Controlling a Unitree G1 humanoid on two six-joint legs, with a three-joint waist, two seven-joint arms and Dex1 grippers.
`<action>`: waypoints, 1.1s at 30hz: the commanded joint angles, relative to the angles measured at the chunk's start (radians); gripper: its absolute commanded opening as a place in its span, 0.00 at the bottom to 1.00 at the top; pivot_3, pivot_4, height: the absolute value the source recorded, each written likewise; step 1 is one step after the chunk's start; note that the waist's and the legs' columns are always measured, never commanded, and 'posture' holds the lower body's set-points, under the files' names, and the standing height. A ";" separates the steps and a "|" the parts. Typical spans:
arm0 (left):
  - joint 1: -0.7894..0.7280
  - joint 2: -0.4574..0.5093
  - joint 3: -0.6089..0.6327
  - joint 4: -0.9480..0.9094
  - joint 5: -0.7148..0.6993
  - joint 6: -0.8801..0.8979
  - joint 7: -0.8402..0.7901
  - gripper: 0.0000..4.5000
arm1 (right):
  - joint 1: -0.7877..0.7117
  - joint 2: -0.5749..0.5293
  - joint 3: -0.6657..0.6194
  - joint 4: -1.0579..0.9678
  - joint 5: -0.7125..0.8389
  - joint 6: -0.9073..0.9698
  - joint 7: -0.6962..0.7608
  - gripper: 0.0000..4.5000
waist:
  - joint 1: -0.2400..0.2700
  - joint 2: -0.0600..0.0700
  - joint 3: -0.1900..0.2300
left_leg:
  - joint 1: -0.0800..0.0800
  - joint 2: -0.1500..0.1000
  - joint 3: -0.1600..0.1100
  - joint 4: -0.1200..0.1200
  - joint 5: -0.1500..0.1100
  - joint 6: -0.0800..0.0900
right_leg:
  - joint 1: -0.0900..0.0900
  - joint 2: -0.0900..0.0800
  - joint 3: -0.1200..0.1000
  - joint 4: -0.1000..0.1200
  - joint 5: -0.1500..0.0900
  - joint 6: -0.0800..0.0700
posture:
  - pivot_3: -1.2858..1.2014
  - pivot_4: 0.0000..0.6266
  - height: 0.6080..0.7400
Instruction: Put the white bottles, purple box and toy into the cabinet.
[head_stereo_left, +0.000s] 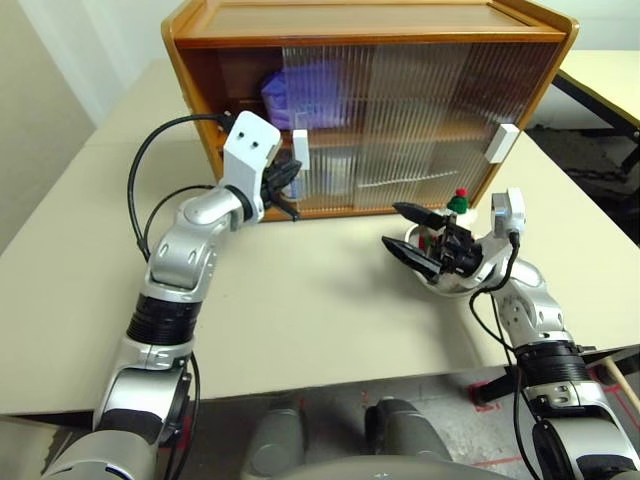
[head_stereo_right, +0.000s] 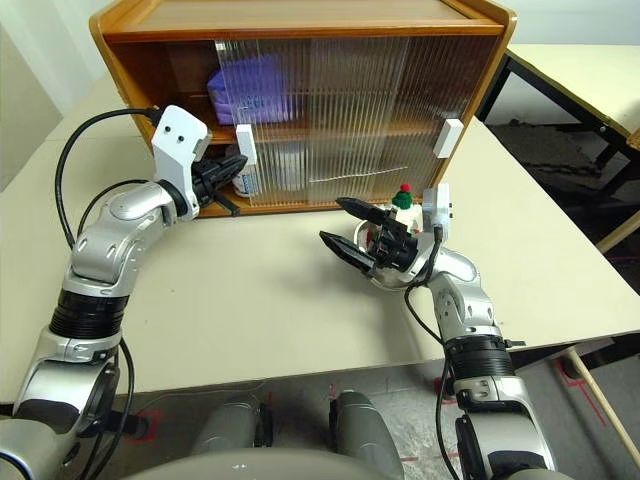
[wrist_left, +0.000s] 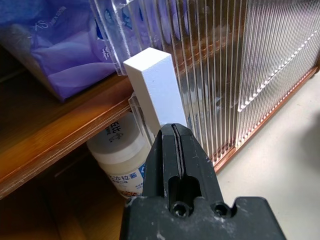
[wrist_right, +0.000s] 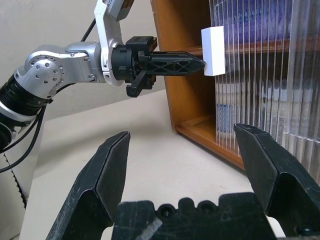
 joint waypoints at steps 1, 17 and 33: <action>0.018 0.016 0.029 -0.008 0.004 0.010 0.008 0.01 | -0.003 -0.001 0.009 -0.007 -0.008 0.003 0.005 1.00 | 0.000 0.000 0.000 | 0.000 0.000 0.000 0.000 0.000 0.000 | 0.000 0.000 0.000 0.000 0.000 0.000 | 0.58 0.00 1.00; -0.044 -0.090 -0.068 -0.058 -0.064 0.007 -0.079 0.01 | -0.002 0.000 0.010 -0.006 -0.013 0.000 0.000 1.00 | 0.005 0.000 0.000 | -0.001 -0.001 0.000 0.000 0.000 0.000 | 0.000 0.000 0.000 0.000 0.000 0.000 | 0.57 0.00 1.00; -0.168 -0.161 -0.087 0.194 0.070 -0.027 0.031 0.01 | 0.006 -0.007 0.012 -0.050 -0.013 0.018 -0.029 1.00 | -0.007 0.000 0.000 | -0.001 -0.001 0.000 0.000 0.000 0.000 | 0.000 0.001 0.001 0.000 0.000 0.000 | 0.56 0.00 1.00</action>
